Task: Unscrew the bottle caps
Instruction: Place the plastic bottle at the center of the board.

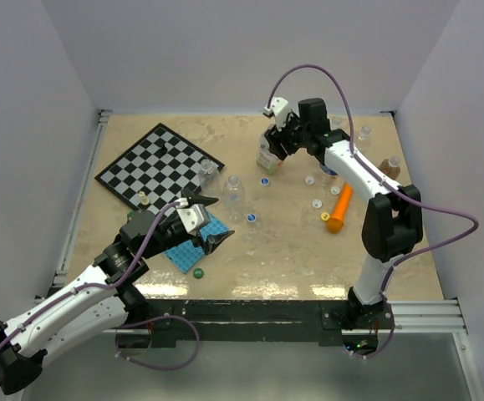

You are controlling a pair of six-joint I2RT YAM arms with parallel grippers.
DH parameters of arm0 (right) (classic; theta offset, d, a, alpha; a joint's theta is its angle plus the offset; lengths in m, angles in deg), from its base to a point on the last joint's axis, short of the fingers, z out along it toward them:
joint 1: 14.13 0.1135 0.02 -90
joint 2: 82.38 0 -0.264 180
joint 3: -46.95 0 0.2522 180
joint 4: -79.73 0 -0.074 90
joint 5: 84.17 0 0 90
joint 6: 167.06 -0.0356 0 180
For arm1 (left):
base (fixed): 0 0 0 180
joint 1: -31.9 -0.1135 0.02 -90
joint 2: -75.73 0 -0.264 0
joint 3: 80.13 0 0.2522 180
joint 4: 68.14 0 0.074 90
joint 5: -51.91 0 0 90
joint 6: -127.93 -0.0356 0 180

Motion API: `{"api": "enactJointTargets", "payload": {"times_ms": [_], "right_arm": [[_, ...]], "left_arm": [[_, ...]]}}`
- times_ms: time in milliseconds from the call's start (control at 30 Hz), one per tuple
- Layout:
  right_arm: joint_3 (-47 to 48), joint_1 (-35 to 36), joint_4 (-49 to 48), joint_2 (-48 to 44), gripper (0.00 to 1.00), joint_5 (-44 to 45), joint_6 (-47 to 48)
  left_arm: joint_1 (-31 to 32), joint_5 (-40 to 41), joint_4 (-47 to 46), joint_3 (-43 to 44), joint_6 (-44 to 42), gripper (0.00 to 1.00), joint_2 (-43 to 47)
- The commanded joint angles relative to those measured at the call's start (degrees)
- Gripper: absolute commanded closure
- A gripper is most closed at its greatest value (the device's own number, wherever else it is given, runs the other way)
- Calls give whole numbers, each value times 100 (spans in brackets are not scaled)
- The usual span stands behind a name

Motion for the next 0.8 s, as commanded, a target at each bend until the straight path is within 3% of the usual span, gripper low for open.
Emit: {"api": "enactJointTargets", "payload": {"times_ms": [0,467,767], "right_arm": [[325,-46,160,23,74,67,-157],[536,-63,503,296,70,85,-130],[676,-89,617,410,62,-3,-139]], "left_arm": [[-54,-62,-103,191,-23,7,7],[-63,-97,-103,200,-23,7,-11],[-72,-115,-103,200,-23,7,-11]]}}
